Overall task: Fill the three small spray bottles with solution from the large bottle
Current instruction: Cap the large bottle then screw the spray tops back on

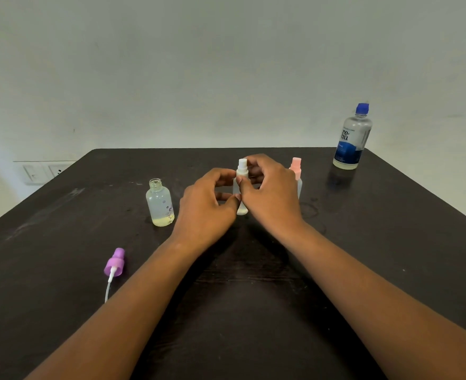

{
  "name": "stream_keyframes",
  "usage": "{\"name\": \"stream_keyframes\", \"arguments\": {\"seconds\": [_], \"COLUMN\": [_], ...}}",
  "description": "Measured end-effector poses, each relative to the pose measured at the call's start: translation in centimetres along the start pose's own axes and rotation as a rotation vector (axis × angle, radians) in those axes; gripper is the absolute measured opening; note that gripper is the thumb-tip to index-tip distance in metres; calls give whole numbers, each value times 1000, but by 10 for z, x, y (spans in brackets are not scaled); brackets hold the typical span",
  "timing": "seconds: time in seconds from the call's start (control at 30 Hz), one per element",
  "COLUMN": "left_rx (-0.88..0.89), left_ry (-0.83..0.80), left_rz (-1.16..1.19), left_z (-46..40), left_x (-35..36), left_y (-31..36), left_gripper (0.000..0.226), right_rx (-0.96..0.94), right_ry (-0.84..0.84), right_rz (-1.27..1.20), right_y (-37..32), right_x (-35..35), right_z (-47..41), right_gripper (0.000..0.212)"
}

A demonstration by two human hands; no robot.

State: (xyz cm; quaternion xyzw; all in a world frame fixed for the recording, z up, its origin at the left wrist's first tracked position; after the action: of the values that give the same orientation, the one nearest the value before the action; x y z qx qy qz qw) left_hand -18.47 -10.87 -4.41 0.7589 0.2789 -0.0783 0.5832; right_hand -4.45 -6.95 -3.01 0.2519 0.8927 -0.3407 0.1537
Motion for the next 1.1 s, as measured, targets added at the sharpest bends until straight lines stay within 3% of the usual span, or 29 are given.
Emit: {"name": "stream_keyframes", "arguments": {"seconds": [0.3, 0.5, 0.63, 0.8, 0.97, 1.1], "left_rx": [115, 198, 247, 35, -159, -266], "left_ry": [84, 207, 295, 349, 285, 218], "left_rz": [10, 6, -183, -438, -713, -733], "left_z": [-2, 17, 44, 83, 102, 105], "left_x": [-9, -31, -63, -117, -150, -154], "left_y": [4, 20, 25, -9, -38, -51], "left_gripper": [32, 21, 14, 5, 29, 36], "right_rx": [-49, -334, -504, -545, -554, -555], "right_ry": [36, 30, -28, -156, -294, -399], "right_rz": [46, 182, 139, 18, -74, -73], "right_y": [-7, -35, -54, -66, -73, -75], "right_x": [-5, -9, -6, 2, 8, 14], "right_z": [-1, 7, 14, 24, 31, 37], "right_gripper": [43, 50, 47, 40, 35, 30]}}
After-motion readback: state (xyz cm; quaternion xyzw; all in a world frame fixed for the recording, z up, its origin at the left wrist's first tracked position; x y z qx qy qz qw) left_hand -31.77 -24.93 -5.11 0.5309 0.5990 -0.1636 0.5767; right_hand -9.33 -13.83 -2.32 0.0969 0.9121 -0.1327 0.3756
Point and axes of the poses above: each hand's wrist, its own z-axis away from the middle knuckle, its own x-axis out of the palm, y = z × x, the point moved 4 cm from there along -z, towards the middle knuckle, and after that the axes turned 9 degrees about -x, right-handed, at the moved point
